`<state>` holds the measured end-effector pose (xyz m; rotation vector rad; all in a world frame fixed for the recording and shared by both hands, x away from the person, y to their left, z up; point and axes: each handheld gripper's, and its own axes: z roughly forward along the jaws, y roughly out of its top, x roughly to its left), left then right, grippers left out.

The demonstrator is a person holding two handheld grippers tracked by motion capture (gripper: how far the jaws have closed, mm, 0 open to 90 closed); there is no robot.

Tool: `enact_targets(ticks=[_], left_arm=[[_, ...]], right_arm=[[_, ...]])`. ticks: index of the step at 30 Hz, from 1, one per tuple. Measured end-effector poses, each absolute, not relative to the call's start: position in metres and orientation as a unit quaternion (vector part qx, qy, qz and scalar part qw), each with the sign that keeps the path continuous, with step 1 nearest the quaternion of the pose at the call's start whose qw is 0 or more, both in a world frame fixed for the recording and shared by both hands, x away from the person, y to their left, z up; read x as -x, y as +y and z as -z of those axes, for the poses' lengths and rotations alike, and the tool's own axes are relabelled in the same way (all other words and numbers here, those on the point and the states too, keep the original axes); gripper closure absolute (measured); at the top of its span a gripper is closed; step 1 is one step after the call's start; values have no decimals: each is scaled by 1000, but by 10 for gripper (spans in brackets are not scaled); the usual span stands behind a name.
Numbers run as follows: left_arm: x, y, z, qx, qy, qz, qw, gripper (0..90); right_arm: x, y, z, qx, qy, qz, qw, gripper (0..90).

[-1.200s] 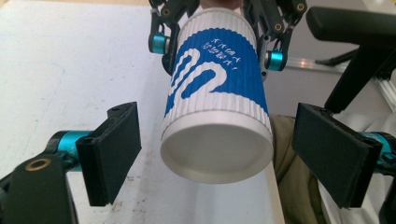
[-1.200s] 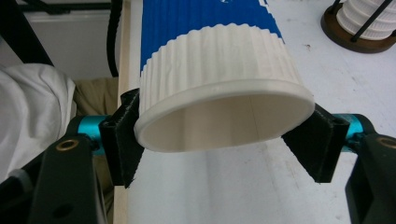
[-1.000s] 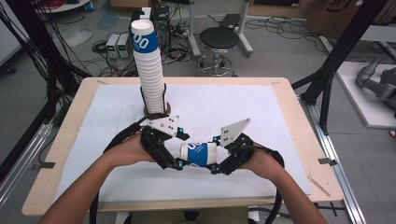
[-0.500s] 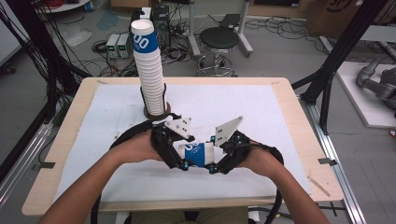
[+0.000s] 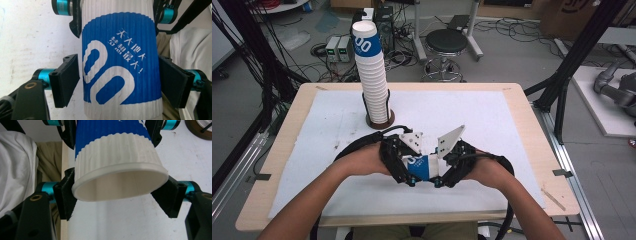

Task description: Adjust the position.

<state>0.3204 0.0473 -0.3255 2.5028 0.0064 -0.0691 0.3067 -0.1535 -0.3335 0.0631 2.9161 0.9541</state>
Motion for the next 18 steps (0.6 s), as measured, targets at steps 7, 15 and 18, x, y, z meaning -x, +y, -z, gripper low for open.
enact_targets(ticks=[7, 15, 18], left_arm=[[-320, 47, 326, -952, -5, 30, 303, 280], [-319, 45, 329, -957, 0, 33, 288, 287], [-319, 43, 331, -959, 0, 34, 282, 292]], right_arm=[[-306, -150, 333, -16, 953, -299, 40, 273], [-306, -146, 334, -15, 957, -286, 35, 274], [-307, -145, 335, -16, 959, -282, 32, 275]])
